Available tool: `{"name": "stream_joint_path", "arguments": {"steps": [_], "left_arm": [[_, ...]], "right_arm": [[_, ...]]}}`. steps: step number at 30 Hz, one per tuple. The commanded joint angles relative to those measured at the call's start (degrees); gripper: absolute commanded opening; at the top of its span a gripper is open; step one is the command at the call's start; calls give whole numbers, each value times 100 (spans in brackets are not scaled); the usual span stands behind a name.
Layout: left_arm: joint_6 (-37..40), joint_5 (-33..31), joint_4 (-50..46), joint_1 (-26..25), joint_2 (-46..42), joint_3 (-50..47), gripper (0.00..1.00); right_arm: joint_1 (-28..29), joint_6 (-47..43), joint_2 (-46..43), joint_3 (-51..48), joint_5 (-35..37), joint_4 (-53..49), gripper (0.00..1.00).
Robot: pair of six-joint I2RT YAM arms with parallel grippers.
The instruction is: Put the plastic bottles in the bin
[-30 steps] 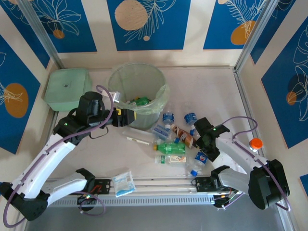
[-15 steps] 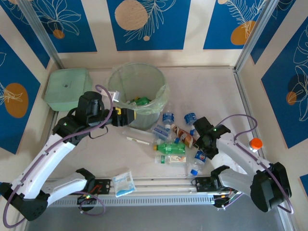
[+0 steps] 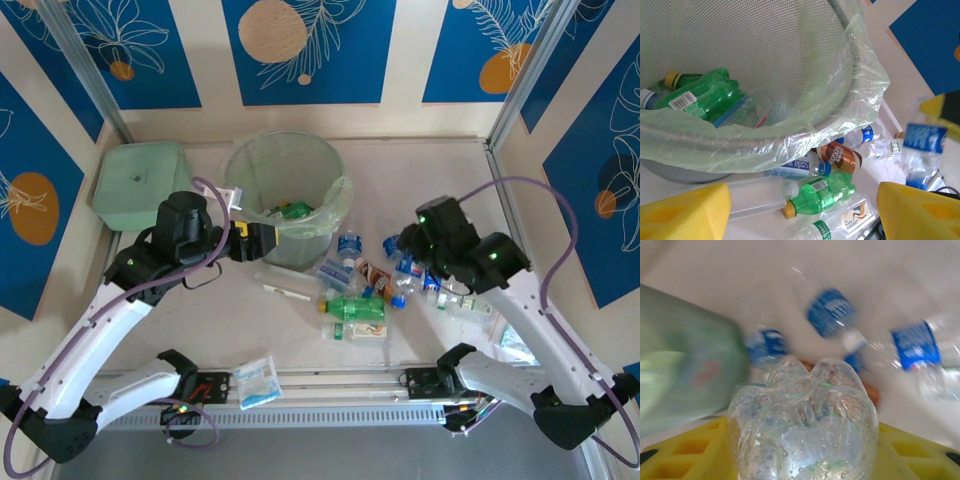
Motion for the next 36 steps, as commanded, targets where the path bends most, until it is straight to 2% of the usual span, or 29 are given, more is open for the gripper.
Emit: {"name": "stream_joint_path", "arguments": {"steps": [1, 12, 18, 22, 29, 36], "left_arm": [[-57, -84, 99, -7, -76, -38, 77], [-234, 343, 218, -29, -36, -184, 75], [-227, 426, 142, -58, -126, -192, 74], [-220, 445, 75, -102, -142, -217, 73], [-141, 454, -19, -128, -240, -165, 74], [-80, 380, -109, -128, -286, -192, 74]], "right_arm": [[27, -705, 154, 674, -156, 589, 52], [333, -1569, 1890, 2814, -1285, 2421, 51], [396, -1651, 2795, 3588, -1754, 3060, 52], [455, -1565, 3429, 4085, -1924, 3031, 52], [561, -1615, 4042, 4455, -1915, 2805, 53], [650, -1629, 4127, 4110, -1804, 2886, 58]]}}
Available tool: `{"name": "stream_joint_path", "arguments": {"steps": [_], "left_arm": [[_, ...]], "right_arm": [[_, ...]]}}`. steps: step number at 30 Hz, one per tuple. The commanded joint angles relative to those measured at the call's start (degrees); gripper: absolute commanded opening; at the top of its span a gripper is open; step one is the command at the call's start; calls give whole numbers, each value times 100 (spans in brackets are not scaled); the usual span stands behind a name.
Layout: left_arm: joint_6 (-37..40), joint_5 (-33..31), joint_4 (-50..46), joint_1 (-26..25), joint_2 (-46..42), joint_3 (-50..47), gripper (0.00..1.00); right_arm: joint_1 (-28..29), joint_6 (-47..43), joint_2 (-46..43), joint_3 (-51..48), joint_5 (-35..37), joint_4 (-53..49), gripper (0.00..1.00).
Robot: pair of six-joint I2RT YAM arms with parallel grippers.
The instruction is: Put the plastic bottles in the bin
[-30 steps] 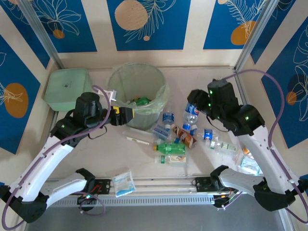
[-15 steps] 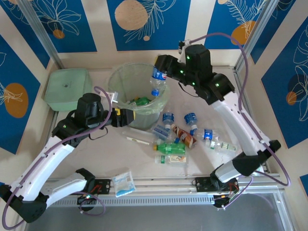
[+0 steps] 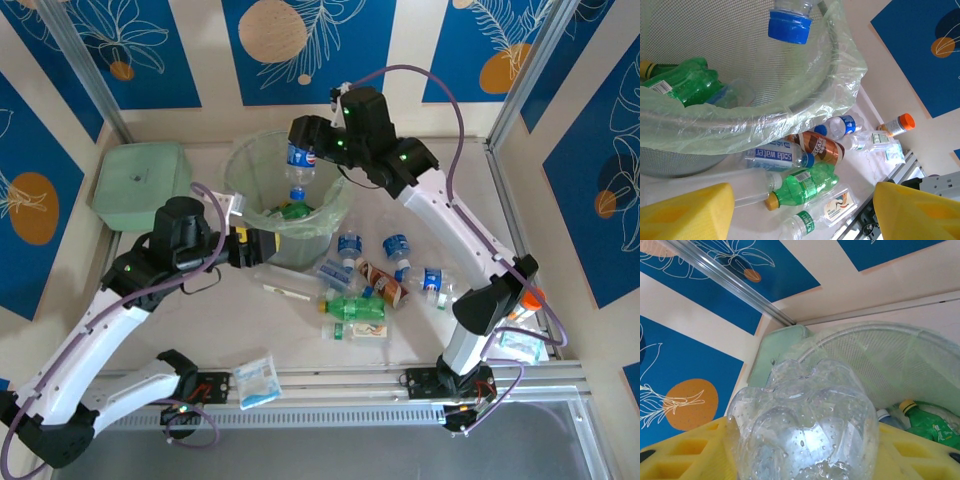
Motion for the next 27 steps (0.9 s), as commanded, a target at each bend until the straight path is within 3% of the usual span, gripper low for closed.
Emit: {"name": "stream_joint_path", "arguments": {"steps": [1, 14, 20, 27], "left_arm": [[109, 21, -162, -36, -89, -35, 74], [327, 154, -391, -36, -140, 87, 77], [386, 225, -375, -36, -124, 96, 78], [459, 239, -457, -75, 16, 238, 76]], "right_arm": [[95, -96, 5, -123, 35, 76, 58], [355, -353, 350, 76, 449, -265, 77], [423, -489, 186, 163, 649, -384, 79], [451, -655, -615, -187, 1273, -477, 79]]}}
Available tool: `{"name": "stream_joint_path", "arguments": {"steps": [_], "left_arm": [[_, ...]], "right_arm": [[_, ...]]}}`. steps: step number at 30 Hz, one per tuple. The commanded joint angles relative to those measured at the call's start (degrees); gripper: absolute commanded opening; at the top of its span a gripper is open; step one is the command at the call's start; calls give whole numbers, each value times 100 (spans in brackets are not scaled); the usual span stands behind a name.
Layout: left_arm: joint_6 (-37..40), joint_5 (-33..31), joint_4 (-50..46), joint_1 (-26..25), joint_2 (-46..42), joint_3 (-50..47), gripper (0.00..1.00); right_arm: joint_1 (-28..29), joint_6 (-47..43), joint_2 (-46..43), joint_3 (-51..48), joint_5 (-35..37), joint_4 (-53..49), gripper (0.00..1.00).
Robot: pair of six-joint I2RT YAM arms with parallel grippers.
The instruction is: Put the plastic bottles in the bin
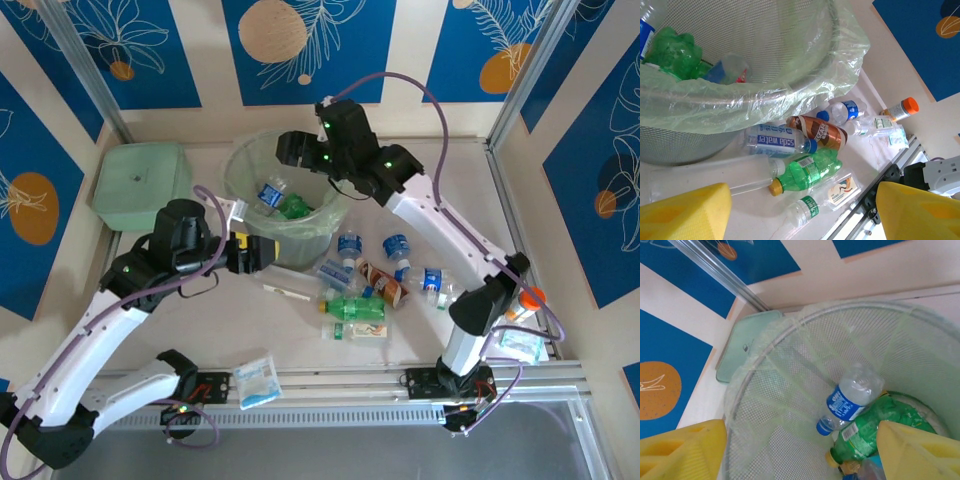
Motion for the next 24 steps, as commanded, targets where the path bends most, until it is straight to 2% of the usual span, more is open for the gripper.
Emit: {"name": "stream_joint_path", "arguments": {"steps": [1, 5, 8, 13, 18, 19, 20, 24], "left_arm": [[205, 118, -118, -84, 50, 243, 76], [237, 288, -3, -300, 166, 336, 75], [334, 590, 148, -653, 315, 360, 76], [691, 235, 67, -1325, 674, 477, 82], [842, 117, 334, -1925, 1138, 427, 88], [895, 50, 363, -2089, 1266, 408, 94], [947, -61, 365, -2230, 1390, 409, 95], [1062, -542, 467, -2774, 2014, 414, 96]], "right_arm": [[3, -173, -729, -185, 543, -149, 79], [-64, -165, -1454, -725, 1169, -356, 79], [-217, 141, -2072, -1167, 1712, -812, 79], [-608, 836, -3107, -2075, 2418, -1591, 79], [-1249, 1509, -3764, -3002, 2174, -2180, 79], [-1338, 1626, -3810, -3136, 2153, -2342, 79], [-1409, 1744, -3842, -3249, 2146, -2483, 79], [-1781, 1997, -4143, -3875, 1936, -2650, 79]]}}
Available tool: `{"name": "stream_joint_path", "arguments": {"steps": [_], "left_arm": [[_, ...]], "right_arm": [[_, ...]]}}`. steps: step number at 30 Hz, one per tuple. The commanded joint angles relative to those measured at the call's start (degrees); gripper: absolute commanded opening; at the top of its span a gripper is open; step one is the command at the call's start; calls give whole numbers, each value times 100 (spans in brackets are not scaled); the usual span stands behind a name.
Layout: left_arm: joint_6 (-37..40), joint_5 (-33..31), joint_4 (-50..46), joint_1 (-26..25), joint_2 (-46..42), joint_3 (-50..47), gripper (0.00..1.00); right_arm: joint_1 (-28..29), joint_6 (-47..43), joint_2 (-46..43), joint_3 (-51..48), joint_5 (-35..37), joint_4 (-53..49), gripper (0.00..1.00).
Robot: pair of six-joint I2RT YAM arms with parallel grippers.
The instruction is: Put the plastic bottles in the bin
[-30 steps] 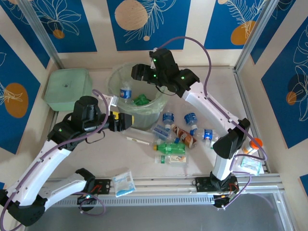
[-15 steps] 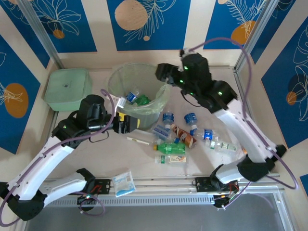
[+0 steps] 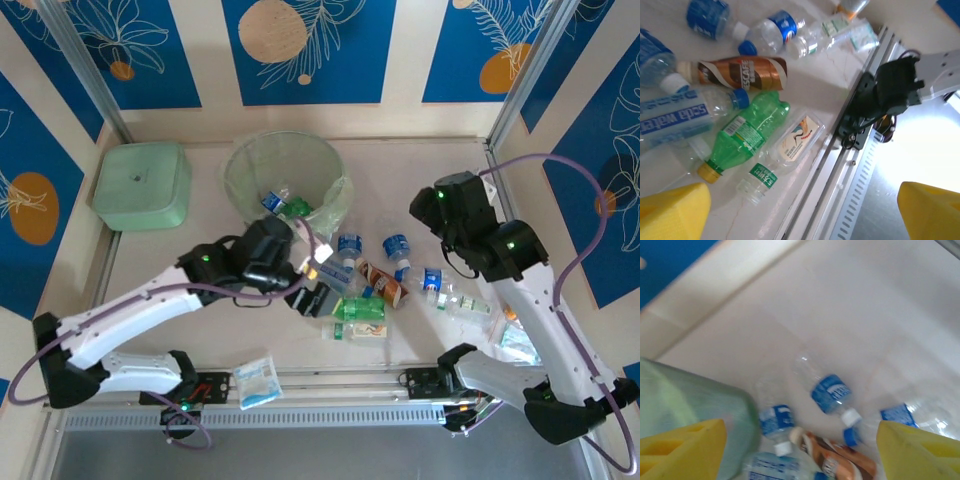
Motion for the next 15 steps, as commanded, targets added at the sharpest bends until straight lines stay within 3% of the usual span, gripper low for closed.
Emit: {"name": "stream_joint_path", "arguments": {"steps": [1, 7, 15], "left_arm": [[258, -515, 158, -358, 425, 118, 96], [537, -1104, 227, -621, 1418, 685, 91], [1097, -1072, 687, -719, 2728, 1526, 87]], "right_arm": [[-312, 505, -310, -455, -190, -387, 79], [-1035, 683, -642, -1054, -650, -521, 79], [-1691, 537, -757, -1303, -1123, -598, 76]]}}
